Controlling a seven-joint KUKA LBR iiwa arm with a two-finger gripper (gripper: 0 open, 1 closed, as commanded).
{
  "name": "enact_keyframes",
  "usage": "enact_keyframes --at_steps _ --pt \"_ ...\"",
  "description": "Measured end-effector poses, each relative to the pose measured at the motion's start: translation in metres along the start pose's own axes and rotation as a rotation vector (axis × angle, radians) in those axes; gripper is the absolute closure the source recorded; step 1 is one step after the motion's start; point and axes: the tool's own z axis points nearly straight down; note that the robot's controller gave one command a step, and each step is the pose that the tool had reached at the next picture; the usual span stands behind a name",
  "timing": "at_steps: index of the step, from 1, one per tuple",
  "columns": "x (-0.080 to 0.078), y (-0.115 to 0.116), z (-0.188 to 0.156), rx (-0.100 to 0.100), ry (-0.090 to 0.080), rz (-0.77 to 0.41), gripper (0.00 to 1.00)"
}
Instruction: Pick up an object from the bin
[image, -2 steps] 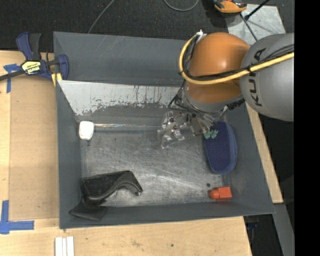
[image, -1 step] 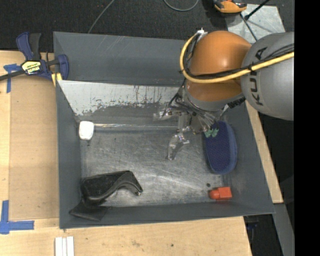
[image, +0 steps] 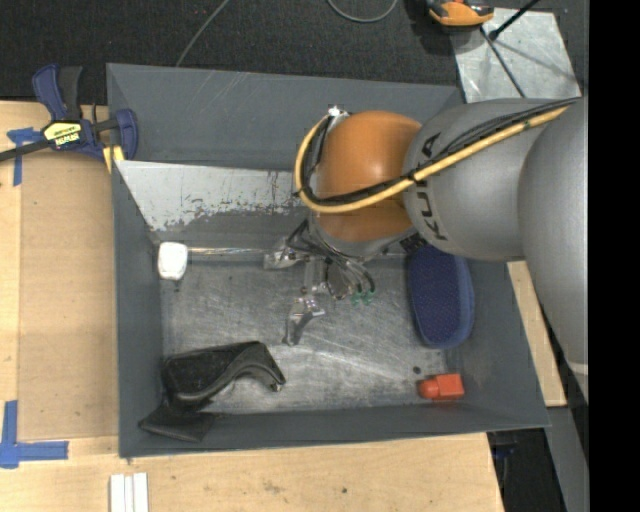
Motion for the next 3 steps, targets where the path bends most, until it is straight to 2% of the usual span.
enact_keyframes --at_steps 1,2,3 --pt "0.059 0.048 0.019 0.018 -0.017 0.000 0.00" --pt "0.059 0.091 -0.034 0.000 -0.013 0.015 0.00" --pt "0.068 0.112 0.032 0.007 -0.006 -0.018 0.00"
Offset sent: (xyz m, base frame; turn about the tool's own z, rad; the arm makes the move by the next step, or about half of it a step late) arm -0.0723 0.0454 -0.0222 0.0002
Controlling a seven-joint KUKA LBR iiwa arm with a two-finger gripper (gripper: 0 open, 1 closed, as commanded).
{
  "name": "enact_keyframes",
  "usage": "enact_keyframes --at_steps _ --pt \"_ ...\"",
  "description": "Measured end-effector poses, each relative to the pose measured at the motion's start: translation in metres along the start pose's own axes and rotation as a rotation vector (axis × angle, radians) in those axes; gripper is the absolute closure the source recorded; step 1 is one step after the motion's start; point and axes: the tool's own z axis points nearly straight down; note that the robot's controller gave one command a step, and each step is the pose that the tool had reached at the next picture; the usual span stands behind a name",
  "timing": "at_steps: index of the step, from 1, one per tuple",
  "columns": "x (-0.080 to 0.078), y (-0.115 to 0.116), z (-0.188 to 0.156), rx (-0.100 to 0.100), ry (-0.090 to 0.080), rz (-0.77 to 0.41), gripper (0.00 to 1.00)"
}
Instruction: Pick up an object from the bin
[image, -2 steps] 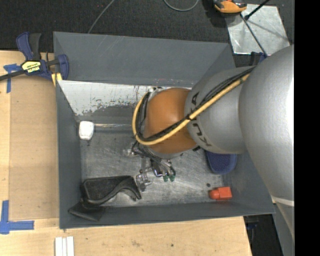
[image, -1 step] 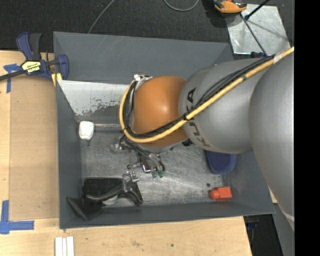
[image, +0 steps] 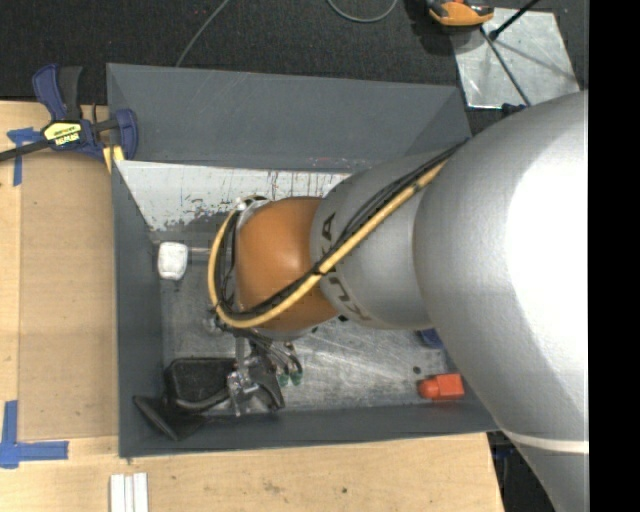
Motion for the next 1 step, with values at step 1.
enact_keyframes --at_steps 1 --pt "0.0044 -0.0018 0.0005 0.007 0.025 -0.002 1.00"
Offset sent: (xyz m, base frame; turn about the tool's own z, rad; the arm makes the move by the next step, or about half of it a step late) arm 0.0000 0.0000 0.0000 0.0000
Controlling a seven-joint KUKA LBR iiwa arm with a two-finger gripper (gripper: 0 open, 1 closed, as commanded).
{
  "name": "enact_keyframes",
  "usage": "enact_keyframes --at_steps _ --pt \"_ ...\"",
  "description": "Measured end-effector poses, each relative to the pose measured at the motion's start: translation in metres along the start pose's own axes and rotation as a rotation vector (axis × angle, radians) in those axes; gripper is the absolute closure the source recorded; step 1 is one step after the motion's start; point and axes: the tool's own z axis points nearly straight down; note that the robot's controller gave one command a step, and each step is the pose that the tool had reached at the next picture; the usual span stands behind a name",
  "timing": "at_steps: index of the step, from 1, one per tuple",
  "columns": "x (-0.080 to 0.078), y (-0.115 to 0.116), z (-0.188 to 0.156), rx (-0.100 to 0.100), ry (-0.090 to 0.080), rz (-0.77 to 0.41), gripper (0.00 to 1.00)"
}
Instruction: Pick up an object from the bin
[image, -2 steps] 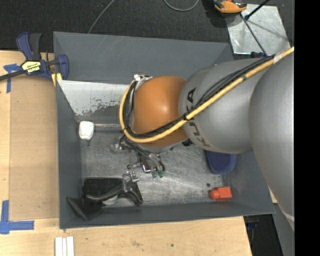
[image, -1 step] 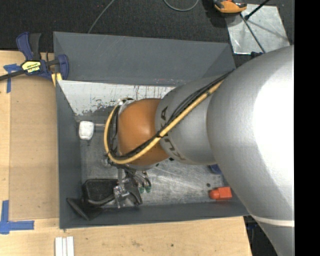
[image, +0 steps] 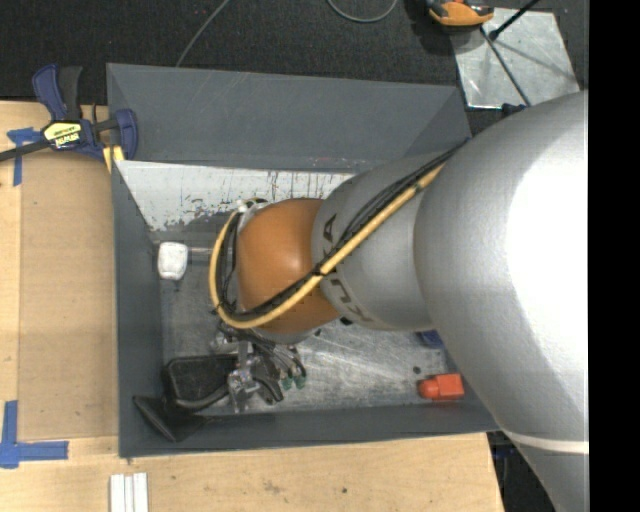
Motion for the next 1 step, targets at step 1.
enact_keyframes --at_steps 1 --pt "-0.0037 0.0099 -0.1631 -0.007 -0.029 -0.327 1.00"
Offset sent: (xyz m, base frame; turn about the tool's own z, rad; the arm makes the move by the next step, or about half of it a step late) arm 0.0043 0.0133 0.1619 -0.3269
